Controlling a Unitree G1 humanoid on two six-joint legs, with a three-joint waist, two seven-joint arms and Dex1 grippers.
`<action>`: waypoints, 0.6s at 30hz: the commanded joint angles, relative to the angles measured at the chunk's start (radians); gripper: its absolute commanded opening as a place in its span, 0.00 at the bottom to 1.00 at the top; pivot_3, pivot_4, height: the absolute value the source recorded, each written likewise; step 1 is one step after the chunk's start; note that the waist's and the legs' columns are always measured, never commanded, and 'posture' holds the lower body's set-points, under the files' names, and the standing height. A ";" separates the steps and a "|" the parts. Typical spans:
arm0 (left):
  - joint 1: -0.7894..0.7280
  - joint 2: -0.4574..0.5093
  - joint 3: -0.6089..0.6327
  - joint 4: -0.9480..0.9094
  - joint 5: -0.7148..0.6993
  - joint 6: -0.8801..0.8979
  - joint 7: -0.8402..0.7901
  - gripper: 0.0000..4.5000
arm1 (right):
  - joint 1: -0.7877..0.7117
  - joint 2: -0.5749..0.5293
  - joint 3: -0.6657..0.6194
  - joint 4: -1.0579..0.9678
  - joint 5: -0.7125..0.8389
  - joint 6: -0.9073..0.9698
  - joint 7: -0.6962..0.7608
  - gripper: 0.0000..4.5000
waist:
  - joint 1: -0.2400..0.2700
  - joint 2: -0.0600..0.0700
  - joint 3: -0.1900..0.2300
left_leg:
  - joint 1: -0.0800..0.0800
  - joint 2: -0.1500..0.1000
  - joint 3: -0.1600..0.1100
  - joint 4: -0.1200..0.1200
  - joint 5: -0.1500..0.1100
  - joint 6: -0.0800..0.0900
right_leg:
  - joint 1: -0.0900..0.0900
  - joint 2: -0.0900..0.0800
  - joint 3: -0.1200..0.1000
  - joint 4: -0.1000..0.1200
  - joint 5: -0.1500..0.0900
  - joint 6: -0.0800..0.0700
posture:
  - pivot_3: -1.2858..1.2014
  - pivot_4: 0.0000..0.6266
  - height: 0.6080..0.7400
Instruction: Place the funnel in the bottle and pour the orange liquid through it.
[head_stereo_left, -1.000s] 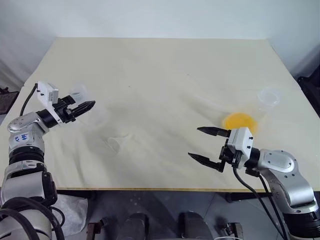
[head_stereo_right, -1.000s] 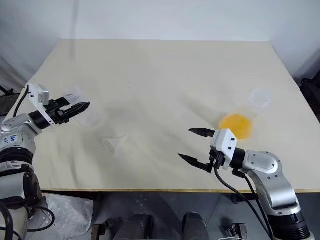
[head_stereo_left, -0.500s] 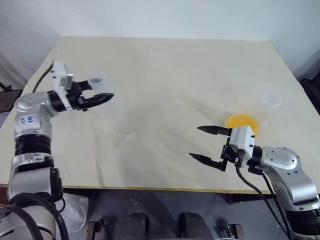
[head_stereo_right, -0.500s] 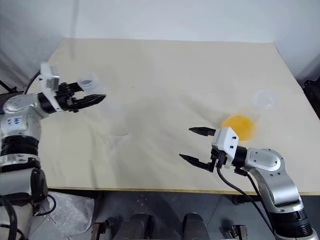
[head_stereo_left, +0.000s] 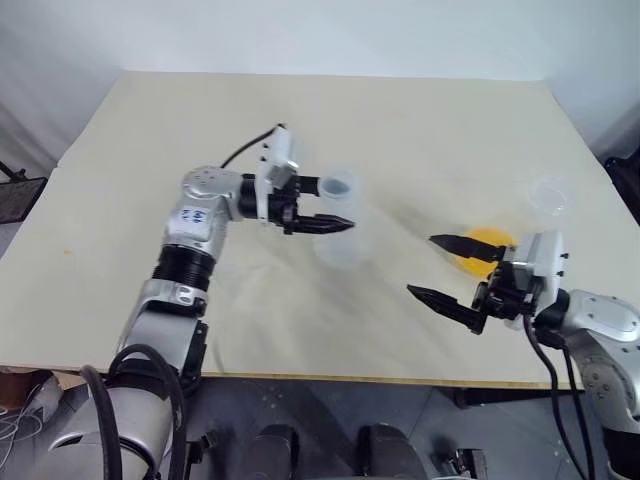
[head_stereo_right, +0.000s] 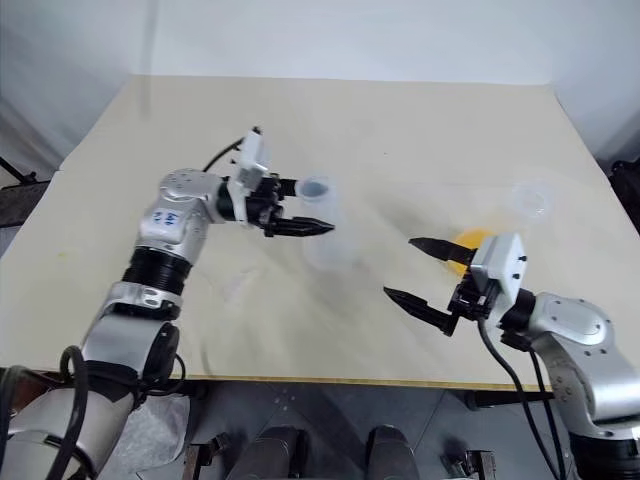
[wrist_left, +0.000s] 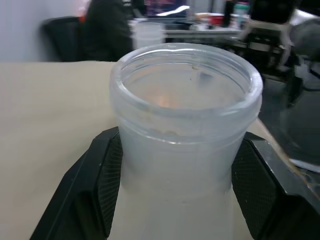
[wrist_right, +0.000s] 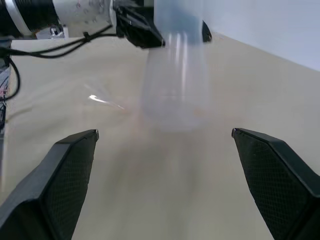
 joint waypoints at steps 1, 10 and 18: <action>-0.037 -0.043 -0.032 0.034 0.035 -0.057 -0.009 0.62 | 0.031 -0.012 -0.058 -0.058 0.031 0.015 -0.024 1.00 | 0.002 0.000 0.000 | 0.000 -0.002 0.000 0.000 0.000 0.000 | 0.000 0.000 0.000 -0.001 0.000 0.000 | 0.52 0.24 1.00; -0.045 -0.120 -0.072 0.171 0.120 -0.180 0.036 0.62 | 0.126 -0.005 -0.112 -0.112 0.032 0.012 -0.063 1.00 | 0.008 -0.001 0.000 | -0.001 -0.002 0.001 0.000 0.000 0.000 | -0.001 0.000 0.000 -0.001 0.000 0.000 | 0.52 0.24 1.00; -0.031 -0.164 -0.083 0.176 0.141 -0.196 0.036 0.62 | 0.165 0.006 -0.105 -0.137 0.016 -0.005 -0.087 1.00 | 0.013 -0.001 0.000 | -0.001 -0.003 0.001 0.000 0.000 0.000 | -0.001 0.000 0.000 -0.001 0.000 0.000 | 0.52 0.24 1.00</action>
